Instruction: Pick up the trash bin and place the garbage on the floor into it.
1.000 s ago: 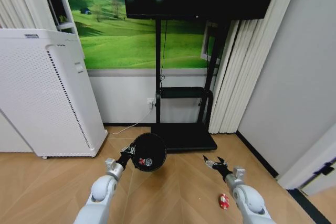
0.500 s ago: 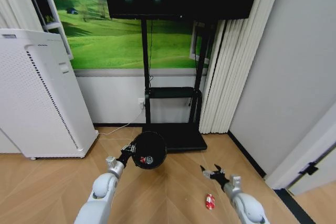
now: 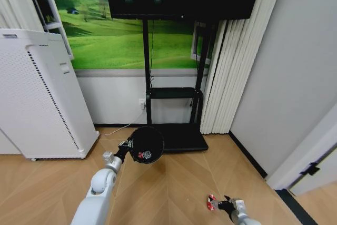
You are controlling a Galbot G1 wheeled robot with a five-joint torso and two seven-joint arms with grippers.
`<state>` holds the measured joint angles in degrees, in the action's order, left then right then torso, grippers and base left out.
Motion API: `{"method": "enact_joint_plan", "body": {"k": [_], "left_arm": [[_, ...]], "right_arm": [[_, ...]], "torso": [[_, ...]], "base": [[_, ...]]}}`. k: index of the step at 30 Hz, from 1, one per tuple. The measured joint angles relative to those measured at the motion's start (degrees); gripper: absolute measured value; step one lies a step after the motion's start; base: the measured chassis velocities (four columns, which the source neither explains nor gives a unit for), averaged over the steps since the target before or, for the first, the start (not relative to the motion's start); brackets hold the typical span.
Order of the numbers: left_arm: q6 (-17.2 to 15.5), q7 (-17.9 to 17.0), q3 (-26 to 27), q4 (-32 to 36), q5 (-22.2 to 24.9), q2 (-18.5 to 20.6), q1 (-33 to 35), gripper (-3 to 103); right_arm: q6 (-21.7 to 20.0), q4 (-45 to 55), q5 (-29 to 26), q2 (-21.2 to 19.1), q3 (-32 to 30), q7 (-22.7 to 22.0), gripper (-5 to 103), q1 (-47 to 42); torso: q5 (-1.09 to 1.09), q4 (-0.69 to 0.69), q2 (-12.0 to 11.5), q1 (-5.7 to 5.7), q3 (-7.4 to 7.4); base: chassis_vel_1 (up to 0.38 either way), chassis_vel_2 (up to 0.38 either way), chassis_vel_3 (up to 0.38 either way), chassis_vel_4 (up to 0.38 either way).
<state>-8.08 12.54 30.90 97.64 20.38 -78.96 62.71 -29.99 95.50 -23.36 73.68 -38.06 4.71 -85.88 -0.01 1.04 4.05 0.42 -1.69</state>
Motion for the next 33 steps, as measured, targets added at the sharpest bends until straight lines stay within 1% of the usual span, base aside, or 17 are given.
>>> {"method": "enact_joint_plan", "body": {"k": [1, 2, 3, 4, 5, 6, 7, 8, 10, 12, 14, 18, 22, 33], "left_arm": [[0.00, -0.03, 0.09, 0.04, -0.25, -0.04, 0.12, 7], [0.02, 0.03, 0.70, 0.42, -1.40, -0.79, 0.58, 7], [0.03, 0.03, 0.80, 0.51, -1.50, -1.02, 0.70, 7], [0.06, 0.04, 0.89, 0.75, -1.71, -1.46, 0.97, 7], [0.06, 0.04, 0.89, 0.75, -1.71, -1.46, 0.97, 7], [0.07, 0.05, 0.97, 1.11, -2.04, -1.81, 1.33, 7], [0.07, 0.05, 0.97, 1.11, -2.04, -1.81, 1.33, 7], [0.07, 0.04, 1.01, 1.60, -2.30, -2.07, 1.66, 7], [0.08, -0.01, 1.03, 2.06, -2.47, -2.28, 1.93, 7], [0.12, -0.08, 0.99, 2.63, -2.92, -2.63, 2.29, 7], [0.18, -0.18, 0.81, 3.41, -3.27, -2.89, 2.69, 7], [0.23, -0.18, 0.73, 3.75, -3.64, -3.20, 2.89, 7], [0.24, -0.20, 0.68, 3.94, -3.80, -3.27, 3.02, 7], [0.25, -0.51, 0.43, 4.88, -4.04, -3.42, 3.27, 7]], "right_arm": [[-2.48, 1.72, -3.38, 0.12, 0.28, -2.43, 100, -0.09], [-10.82, 5.03, -15.29, 0.70, 1.66, -12.43, 100, 1.11], [-11.28, 4.87, -16.80, 0.82, 1.93, -13.82, 100, 1.60], [-12.03, 4.17, -20.25, 1.05, 2.50, -17.14, 100, 2.75], [-12.03, 4.17, -20.25, 1.05, 2.50, -17.14, 100, 2.75], [-12.12, 3.29, -24.16, 1.26, 3.17, -20.66, 100, 3.92], [-12.12, 3.29, -24.16, 1.26, 3.17, -20.66, 100, 3.92], [-12.12, 2.24, -25.77, 1.40, 3.75, -22.39, 100, 4.78], [-12.12, 0.70, -25.82, 1.56, 4.28, -23.05, 100, 5.58], [-11.45, -2.23, -24.33, 1.95, 4.93, -23.63, 100, 6.93], [-9.13, -5.39, -21.31, 2.23, 5.66, -23.43, 100, 8.07], [-7.97, -7.55, -19.77, 2.53, 5.88, -22.91, 100, 8.97], [-7.62, -8.29, -19.44, 2.59, 5.86, -22.68, 100, 9.41], [-5.62, -14.48, -16.05, 2.44, 6.66, -20.10, 100, 12.97]], "torso": [[-0.01, 0.00, 0.00, 0.00, 0.00], [0.00, -0.01, 0.00, 0.00, 0.00], [0.00, 0.00, 0.00, 0.00, 0.00], [0.01, 0.00, 0.00, 0.00, 0.00], [0.01, 0.00, 0.00, 0.00, 0.00], [0.01, -0.01, 0.00, 0.00, 0.00], [0.01, -0.01, 0.00, 0.00, 0.00], [0.00, 0.00, 0.00, 0.00, 0.00], [0.01, -0.01, 0.00, 0.00, 0.00], [0.01, -0.01, 0.00, 0.00, 0.00], [0.02, 0.00, 0.00, 0.00, 0.00], [0.01, 0.00, 0.00, 0.00, 0.00], [0.01, 0.00, 0.00, 0.00, 0.00], [0.00, 0.00, 0.00, 0.00, 0.00]], "base": [[0.000, 0.000, 0.000, 0.000], [0.000, 0.000, 0.000, 0.000], [0.000, 0.000, 0.000, 0.000], [0.000, 0.000, 0.000, 0.000], [0.000, 0.000, 0.000, 0.000], [0.000, 0.000, 0.000, 0.000], [0.000, 0.000, 0.000, 0.000], [0.000, 0.000, 0.000, 0.000], [0.000, 0.000, 0.000, 0.000], [0.000, 0.000, 0.000, 0.000], [0.000, 0.000, 0.000, 0.000], [0.000, 0.000, 0.000, 0.000], [0.000, 0.000, 0.000, 0.000], [0.000, 0.000, 0.000, 0.000]]}}
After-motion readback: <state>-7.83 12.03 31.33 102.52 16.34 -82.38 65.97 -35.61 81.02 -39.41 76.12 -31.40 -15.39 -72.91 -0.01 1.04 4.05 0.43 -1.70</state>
